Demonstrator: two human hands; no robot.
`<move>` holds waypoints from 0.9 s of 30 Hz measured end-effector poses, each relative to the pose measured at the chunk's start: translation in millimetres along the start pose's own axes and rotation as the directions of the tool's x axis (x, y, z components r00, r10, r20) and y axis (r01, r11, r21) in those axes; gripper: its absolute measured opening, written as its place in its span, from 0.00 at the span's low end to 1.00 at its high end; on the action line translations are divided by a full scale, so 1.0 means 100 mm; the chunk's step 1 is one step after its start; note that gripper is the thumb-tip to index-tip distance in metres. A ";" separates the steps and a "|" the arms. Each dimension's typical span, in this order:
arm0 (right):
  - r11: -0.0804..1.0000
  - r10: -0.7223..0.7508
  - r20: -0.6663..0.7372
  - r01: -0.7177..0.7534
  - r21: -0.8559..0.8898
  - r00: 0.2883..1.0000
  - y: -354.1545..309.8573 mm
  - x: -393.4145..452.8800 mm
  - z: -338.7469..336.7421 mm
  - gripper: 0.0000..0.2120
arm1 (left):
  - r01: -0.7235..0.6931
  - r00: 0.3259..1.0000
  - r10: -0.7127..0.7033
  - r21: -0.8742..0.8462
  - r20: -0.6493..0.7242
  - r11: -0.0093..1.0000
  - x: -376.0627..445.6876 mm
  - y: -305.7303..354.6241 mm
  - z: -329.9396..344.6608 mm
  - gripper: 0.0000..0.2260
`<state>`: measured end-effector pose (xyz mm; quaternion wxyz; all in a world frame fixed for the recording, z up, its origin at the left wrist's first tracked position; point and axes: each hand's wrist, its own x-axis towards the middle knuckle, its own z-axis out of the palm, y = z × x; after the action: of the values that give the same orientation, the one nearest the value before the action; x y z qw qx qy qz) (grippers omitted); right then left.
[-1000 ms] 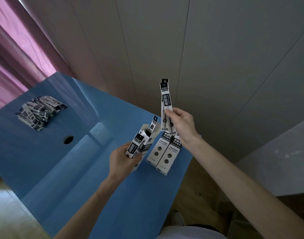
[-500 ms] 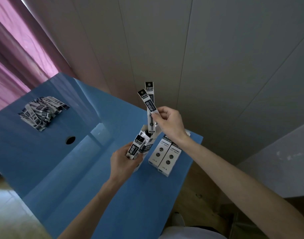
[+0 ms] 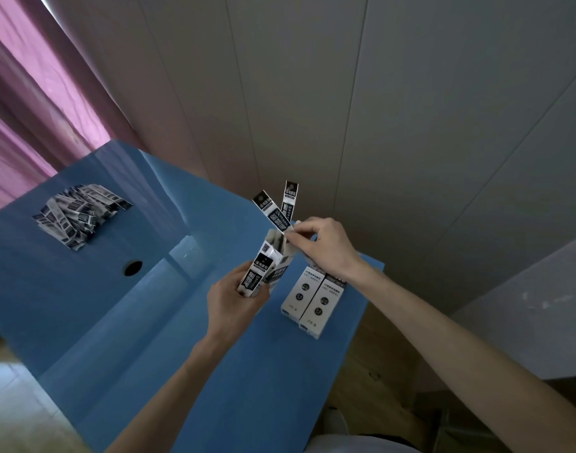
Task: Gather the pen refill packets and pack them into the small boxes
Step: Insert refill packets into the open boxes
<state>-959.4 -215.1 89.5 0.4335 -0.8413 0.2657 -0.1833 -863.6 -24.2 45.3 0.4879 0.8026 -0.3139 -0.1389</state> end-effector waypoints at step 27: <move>0.889 0.169 -0.165 -0.078 0.452 0.972 0.00 -0.03 -0.01 0.06 | 0.023 0.999 -0.026 0.112 0.024 0.993 0.03 0.00 -0.02 0.17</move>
<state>-962.1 -214.0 89.6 0.5951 -0.6793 0.3125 -0.2944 -860.2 -25.5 46.7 0.4363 0.8308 -0.3172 -0.1372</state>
